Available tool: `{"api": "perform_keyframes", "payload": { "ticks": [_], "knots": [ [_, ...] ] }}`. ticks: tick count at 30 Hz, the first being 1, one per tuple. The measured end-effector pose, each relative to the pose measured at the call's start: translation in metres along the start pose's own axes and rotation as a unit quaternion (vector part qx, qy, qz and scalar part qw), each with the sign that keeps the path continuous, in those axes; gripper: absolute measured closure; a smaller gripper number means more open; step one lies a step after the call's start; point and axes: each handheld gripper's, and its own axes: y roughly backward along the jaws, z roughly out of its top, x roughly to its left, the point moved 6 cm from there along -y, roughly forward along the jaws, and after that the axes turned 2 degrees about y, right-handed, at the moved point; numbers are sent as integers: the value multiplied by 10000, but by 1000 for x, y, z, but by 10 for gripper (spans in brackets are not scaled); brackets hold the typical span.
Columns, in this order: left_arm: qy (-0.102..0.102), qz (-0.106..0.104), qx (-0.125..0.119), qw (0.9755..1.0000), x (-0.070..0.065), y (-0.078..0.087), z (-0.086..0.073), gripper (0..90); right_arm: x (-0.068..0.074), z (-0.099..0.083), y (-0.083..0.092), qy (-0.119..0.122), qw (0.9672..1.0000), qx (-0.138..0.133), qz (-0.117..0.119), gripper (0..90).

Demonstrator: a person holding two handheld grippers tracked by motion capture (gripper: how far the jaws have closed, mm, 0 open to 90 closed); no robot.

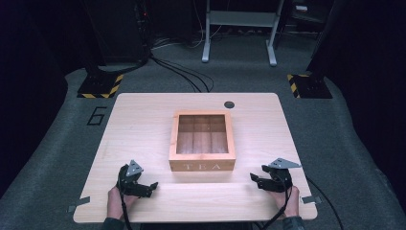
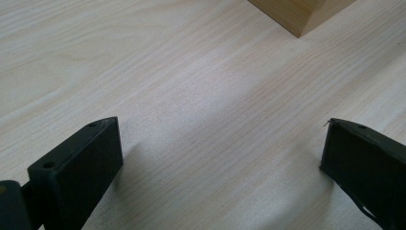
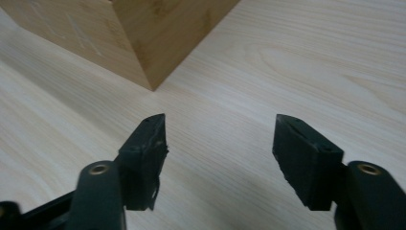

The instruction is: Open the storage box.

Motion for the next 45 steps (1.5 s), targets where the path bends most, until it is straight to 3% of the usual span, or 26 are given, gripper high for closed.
{"api": "perform_keyframes", "payload": {
  "ticks": [9,20,34,45],
  "knots": [
    [-25,12,0,10000,0,0,0,2,13,13,-10,155,9994,-67,290,657],
    [4,10,-19,10000,0,0,0,2,28,29,-20,310,9980,-221,508,800],
    [23,14,-31,10000,0,0,0,2,40,47,-26,481,9964,-292,634,884],
    [2,7,-14,10000,0,0,0,2,40,50,-24,371,9952,-455,785,897]
  ]
}}
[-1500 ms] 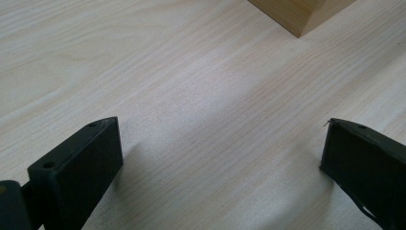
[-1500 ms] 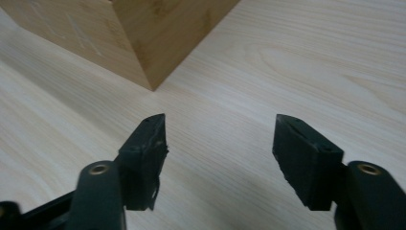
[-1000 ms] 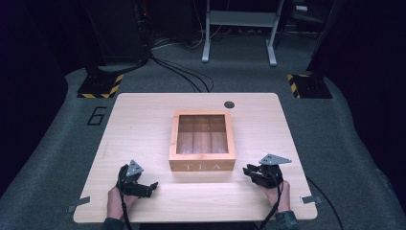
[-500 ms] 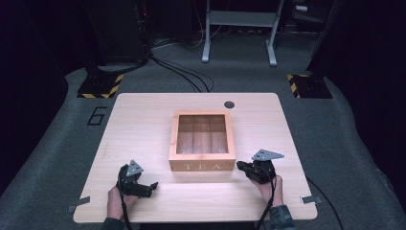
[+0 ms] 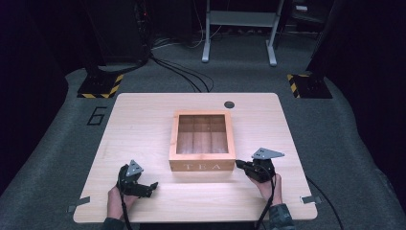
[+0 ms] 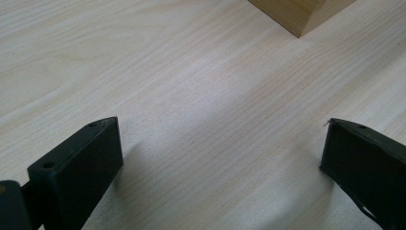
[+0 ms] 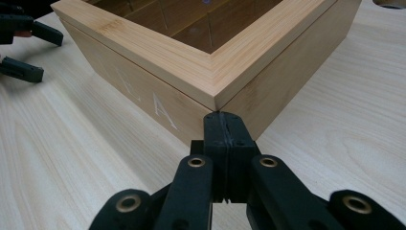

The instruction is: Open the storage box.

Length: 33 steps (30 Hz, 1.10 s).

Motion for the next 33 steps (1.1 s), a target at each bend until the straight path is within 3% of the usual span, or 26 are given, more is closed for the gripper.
{"api": "perform_keyframes", "payload": {
  "ticks": [6,16,33],
  "knots": [
    [37,2,-13,10000,-1,-1,0,2,-2,-2,0,-165,9997,-127,154,898],
    [35,1,-12,10000,-1,-1,0,3,0,2,0,-206,9991,-173,318,899],
    [33,-10,-4,10000,-1,-1,0,3,0,5,1,-58,9995,-239,198,898]
  ]
}}
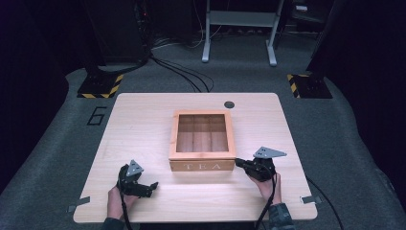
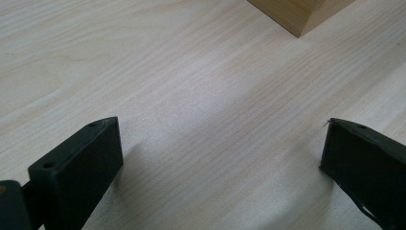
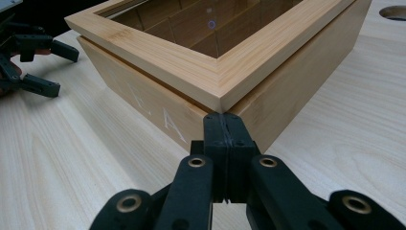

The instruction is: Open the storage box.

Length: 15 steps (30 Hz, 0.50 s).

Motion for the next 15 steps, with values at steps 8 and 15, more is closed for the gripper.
{"api": "perform_keyframes", "payload": {
  "ticks": [8,15],
  "knots": [
    [1,-2,0,10000,0,0,0,3,1,9,4,20,9998,-172,-9,898],
    [11,29,-21,10000,0,0,0,3,3,16,6,100,9992,-386,-103,898]
  ]
}}
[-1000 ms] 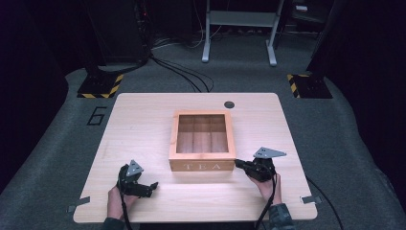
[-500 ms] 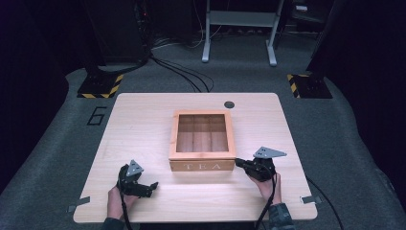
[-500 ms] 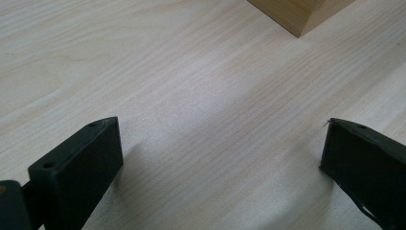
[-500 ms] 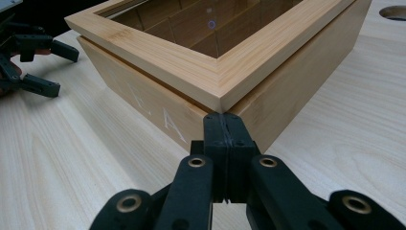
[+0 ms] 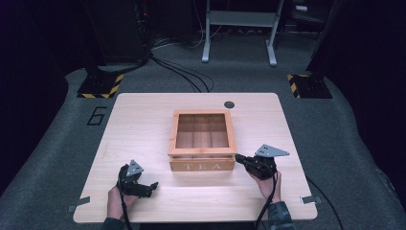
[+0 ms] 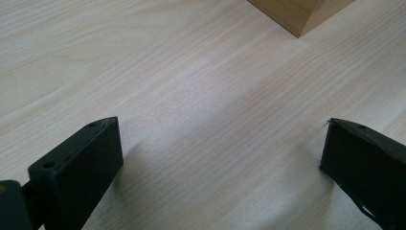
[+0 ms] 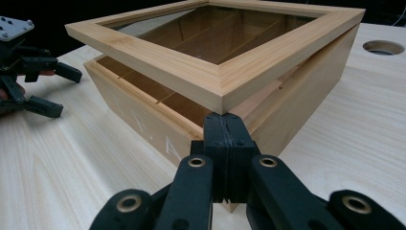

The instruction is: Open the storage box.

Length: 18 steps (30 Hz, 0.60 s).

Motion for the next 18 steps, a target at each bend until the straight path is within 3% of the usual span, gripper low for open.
{"api": "perform_keyframes", "payload": {
  "ticks": [18],
  "knots": [
    [-57,-3,25,10000,1,0,0,3,-2,27,-1,123,9997,-224,-20,898]
  ]
}}
